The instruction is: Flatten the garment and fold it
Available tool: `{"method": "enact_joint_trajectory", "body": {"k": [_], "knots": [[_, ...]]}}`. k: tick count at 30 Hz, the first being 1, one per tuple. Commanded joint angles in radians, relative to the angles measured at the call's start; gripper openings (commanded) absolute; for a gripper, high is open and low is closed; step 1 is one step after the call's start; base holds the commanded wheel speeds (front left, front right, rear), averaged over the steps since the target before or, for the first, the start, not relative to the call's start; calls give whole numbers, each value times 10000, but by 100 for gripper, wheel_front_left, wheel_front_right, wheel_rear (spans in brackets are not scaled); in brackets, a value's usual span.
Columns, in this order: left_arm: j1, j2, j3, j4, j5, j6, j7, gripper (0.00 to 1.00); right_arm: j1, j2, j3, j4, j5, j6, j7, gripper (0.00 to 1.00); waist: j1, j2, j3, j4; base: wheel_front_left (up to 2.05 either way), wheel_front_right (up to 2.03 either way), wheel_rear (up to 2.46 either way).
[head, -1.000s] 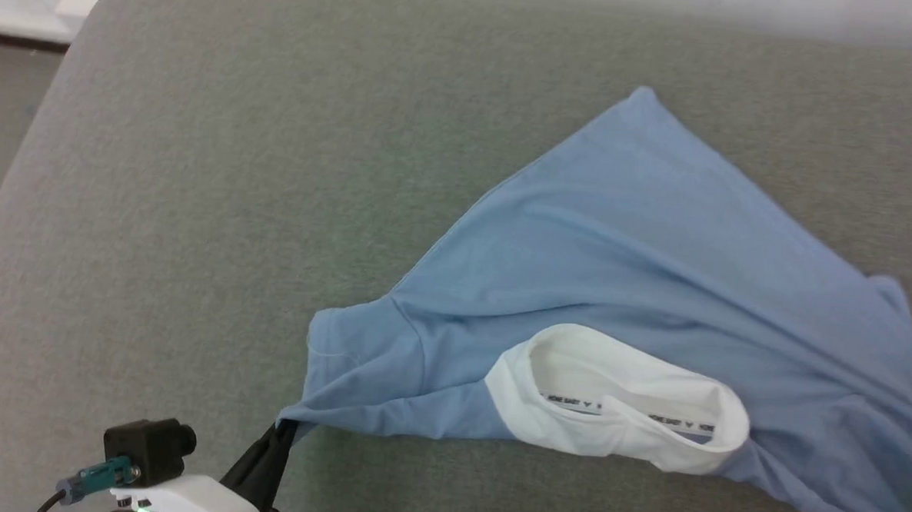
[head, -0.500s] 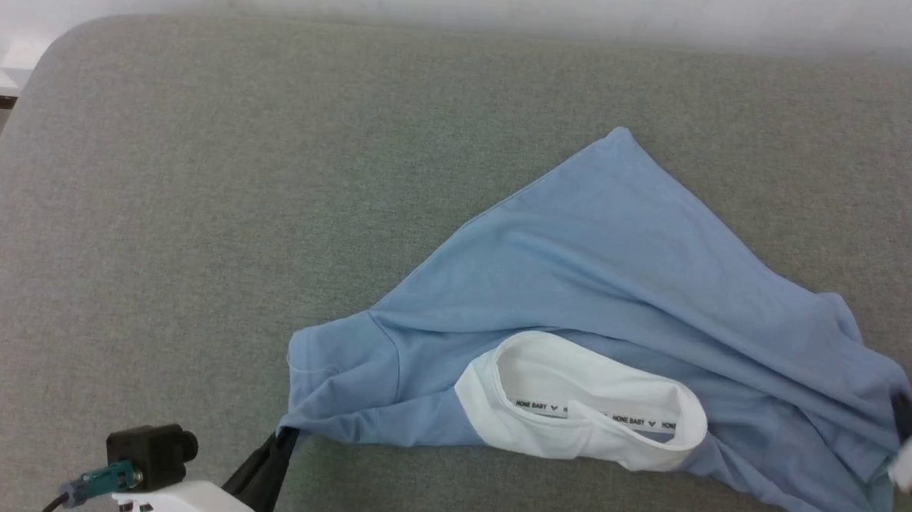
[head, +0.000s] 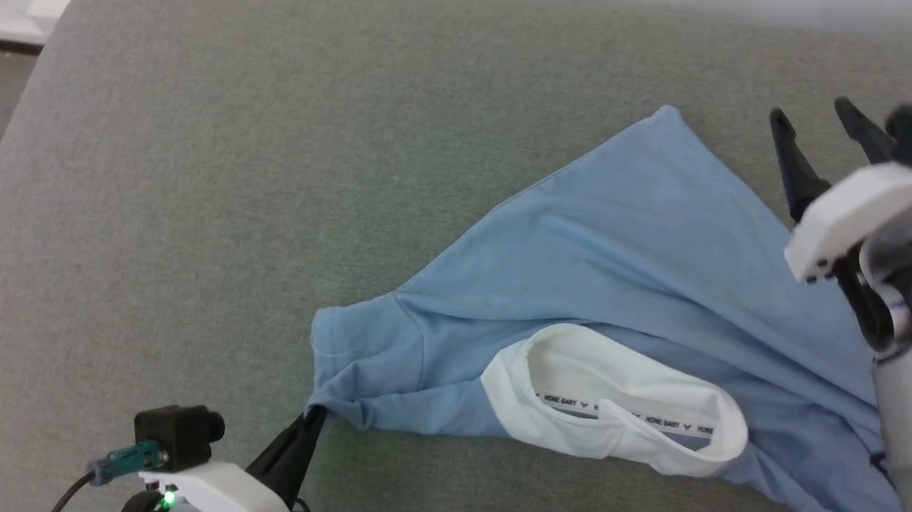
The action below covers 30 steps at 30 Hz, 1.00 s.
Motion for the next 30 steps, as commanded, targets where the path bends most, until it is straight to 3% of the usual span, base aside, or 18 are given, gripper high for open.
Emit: {"method": "enact_joint_trajectory", "body": {"k": [1, 8, 19, 20, 21, 22, 23, 24, 27, 30], "knots": [[-244, -82, -60, 92, -61, -108, -68, 0, -501, -96, 261, 481, -25, -9, -56, 100, -1, 0, 495, 529, 0, 0, 0], [-667, -385, -363, 539, -122, -407, -288, 0, -2413, -103, 1024, 2916, -269, -9, 969, 100, -1, 0, 1208, 1184, 0, 0, 0], [-1223, -728, -689, 1267, -145, -787, -634, 0, -4109, 77, 897, 5317, -1059, -9, 3846, 100, -1, 0, 1799, 1737, 0, 0, 0], [-1243, -740, -702, 1315, -145, -800, -654, 0, -4175, 96, 822, 5475, -1170, -9, 4173, 56, -1, 0, 1792, 1742, 0, 0, 0], [-1243, -740, -702, 1315, -145, -800, -654, 0, -4175, 96, 822, 5475, -1170, -9, 4173, 56, -1, 0, 1792, 1742, 0, 0, 0], [-1256, -749, -712, 1363, -144, -807, -670, 0, -4220, 114, 752, 5602, -1297, -9, 4472, 40, -1, 0, 1762, 1740, 0, 0, 0], [-1255, -754, -718, 1407, -146, -807, -682, 0, -4240, 144, 689, 5695, -1419, -9, 4729, 4, -1, 0, 1715, 1728, 0, 0, 0], [-1242, -754, -716, 1443, -154, -803, -692, 0, -4236, 194, 641, 5749, -1505, -9, 4933, 0, -1, 0, 1661, 1706, 0, 0, 0], [-1192, -714, -684, 1497, -183, -802, -715, 0, -4114, 328, 492, 5674, -1643, -9, 5004, 0, -1, 0, 1443, 1585, 0, 0, 0], [-1143, -663, -650, 1501, -196, -780, -721, 0, -3856, 387, 480, 5211, -1636, -9, 4090, 0, -1, 0, 1198, 1412, 0, 0, 0]]}}
